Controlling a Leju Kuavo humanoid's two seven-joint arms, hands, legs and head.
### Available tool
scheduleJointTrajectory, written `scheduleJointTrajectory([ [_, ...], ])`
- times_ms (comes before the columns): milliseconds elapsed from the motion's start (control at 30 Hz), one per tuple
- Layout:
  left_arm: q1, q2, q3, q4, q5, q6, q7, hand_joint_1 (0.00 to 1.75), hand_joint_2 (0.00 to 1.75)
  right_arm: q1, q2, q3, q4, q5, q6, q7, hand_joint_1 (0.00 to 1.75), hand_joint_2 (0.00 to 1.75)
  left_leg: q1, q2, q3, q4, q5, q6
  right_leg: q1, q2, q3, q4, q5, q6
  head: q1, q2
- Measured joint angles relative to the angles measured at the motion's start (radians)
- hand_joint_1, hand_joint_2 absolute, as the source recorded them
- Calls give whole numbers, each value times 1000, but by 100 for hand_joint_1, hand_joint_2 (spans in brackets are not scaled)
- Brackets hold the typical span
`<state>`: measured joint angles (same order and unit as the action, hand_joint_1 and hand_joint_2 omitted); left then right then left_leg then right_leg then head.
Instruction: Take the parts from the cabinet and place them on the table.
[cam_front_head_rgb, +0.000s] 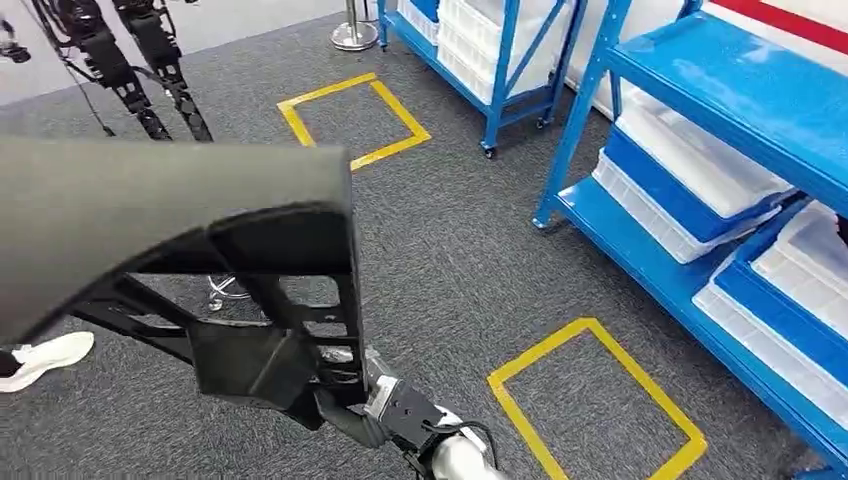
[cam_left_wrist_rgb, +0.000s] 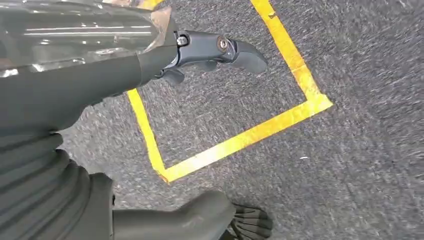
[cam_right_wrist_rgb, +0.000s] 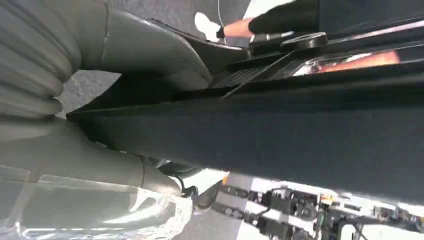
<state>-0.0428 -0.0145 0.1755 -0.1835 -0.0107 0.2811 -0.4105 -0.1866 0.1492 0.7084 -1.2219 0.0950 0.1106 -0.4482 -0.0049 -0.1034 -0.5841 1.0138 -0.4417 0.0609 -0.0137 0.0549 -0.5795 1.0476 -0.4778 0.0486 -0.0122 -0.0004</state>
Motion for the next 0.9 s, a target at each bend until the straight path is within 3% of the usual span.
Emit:
scheduleJointTrajectory([
  [33, -1, -3, 0, 0, 0, 0, -2, 0, 175, 0, 0, 0, 2, -2, -1, 0, 175, 175, -9, -11, -3, 7, -3, -8, 2, 14, 5, -21, -3, -12, 0, 0],
  [167, 7, -6, 0, 0, -2, 2, -5, 0, 175, 0, 8, 0, 4, -5, -2, 0, 175, 175, 5, -42, -22, 4, 3, -36, -1, -24, 12, -32, 10, -40, 0, 0],
  [200, 10, -6, 0, 0, -2, 2, -5, 0, 175, -1, 11, 0, 5, -6, -3, 0, 175, 175, 10, -5, -25, 20, -8, -37, -7, -36, 16, -41, 16, -49, -2, 0],
  [233, 9, -7, 0, 0, -5, 1, -5, 0, 175, -2, 15, 0, 5, -8, -4, 0, 175, 175, 7, 46, -43, 58, -35, -44, -6, -45, 18, -44, 15, -57, -8, 0],
  [267, 5, -7, 0, 0, -11, -3, -6, 0, 175, -2, 16, 0, 5, -12, -6, 4, 175, 175, 10, 72, -76, 121, -70, -50, -5, -58, 19, -44, 14, -58, -9, 0],
  [333, 4, -5, -1, 0, -23, -19, -10, 0, 175, 4, 13, 1, 8, -21, -19, 14, 175, 175, 21, 92, -150, 261, -127, -63, -2, -87, 19, -44, 11, -61, -8, 0],
  [367, 5, -5, -1, 0, -24, -24, -11, 0, 175, 8, 10, 1, 10, -25, -26, 17, 175, 175, 26, 96, -169, 292, -130, -68, -1, -102, 18, -44, 10, -63, -9, 0],
  [400, 8, -4, -1, 0, -27, -27, -11, 0, 175, 11, 6, 1, 11, -26, -30, 18, 175, 175, 31, 101, -162, 276, -112, -71, -1, -113, 18, -44, 9, -62, -8, 0],
  [467, 12, -2, -1, 0, -32, -29, -12, 0, 175, 18, 2, 1, 13, -27, -37, 18, 175, 175, 41, 119, -88, 134, -35, -78, -3, -136, 19, -43, 7, -58, -9, 0],
  [500, 10, -2, -1, 0, -33, -29, -12, 0, 175, 20, 0, 1, 13, -29, -39, 18, 175, 175, 44, 160, -31, 36, 0, -82, -2, -147, 22, -43, 3, -52, -9, 0],
  [533, 7, -2, -2, 0, -35, -31, -11, 0, 175, 20, -2, 0, 13, -32, -43, 18, 175, 175, 35, 188, -18, 17, -9, -80, 9, -154, 23, -42, 0, -46, -10, 0],
  [567, 5, -2, -2, 0, -41, -31, -10, 0, 175, 22, -5, 0, 13, -35, -48, 18, 175, 175, 33, 177, -21, 10, -5, -70, 10, -163, 26, -42, -5, -38, -2, 0],
  [667, 6, -2, -5, 1, -69, -5, 3, 0, 175, 22, -8, 0, 16, -42, -66, 18, 175, 175, 20, 141, -25, 6, -5, -45, 4, -195, 41, -51, -6, -16, -3, 0],
  [700, 6, -3, -12, 1, -79, 6, 13, 0, 175, 22, -8, 0, 16, -45, -73, 19, 175, 175, 32, 126, -12, -7, 5, -31, 8, -181, 33, -41, -15, -7, -2, 0],
  [733, 5, -8, -21, 1, -85, 17, 17, 0, 175, 20, -11, 0, 18, -47, -77, 18, 175, 175, 25, 115, -9, -9, 6, -27, 2, -124, 27, -6, -34, -11, 2, 0],
  [767, 3, -8, -25, 1, -83, 21, 18, 0, 175, 20, -13, 0, 20, -49, -80, 17, 175, 175, 24, 107, -10, -8, 7, -17, 2, -88, -5, 60, -65, -23, 0, 0],
  [833, -3, -9, -24, 1, -60, 7, 11, 0, 175, 28, -23, -1, 32, -49, -84, 16, 175, 175, 21, 76, -12, -8, 7, -13, 1, -65, -90, 226, -129, -38, 7, 0],
  [867, -3, -10, -25, 1, -53, 0, 9, 0, 175, 32, -28, -1, 38, -49, -86, 16, 175, 175, 18, 59, -12, -8, 7, -12, 3, -62, -121, 276, -138, -36, 8, 0],
  [900, -2, -11, -25, 1, -52, -8, 6, 0, 175, 34, -33, -1, 44, -49, -89, 15, 175, 175, 16, 41, -11, -7, 7, -12, 4, -58, -125, 269, -126, -30, 7, 0],
])
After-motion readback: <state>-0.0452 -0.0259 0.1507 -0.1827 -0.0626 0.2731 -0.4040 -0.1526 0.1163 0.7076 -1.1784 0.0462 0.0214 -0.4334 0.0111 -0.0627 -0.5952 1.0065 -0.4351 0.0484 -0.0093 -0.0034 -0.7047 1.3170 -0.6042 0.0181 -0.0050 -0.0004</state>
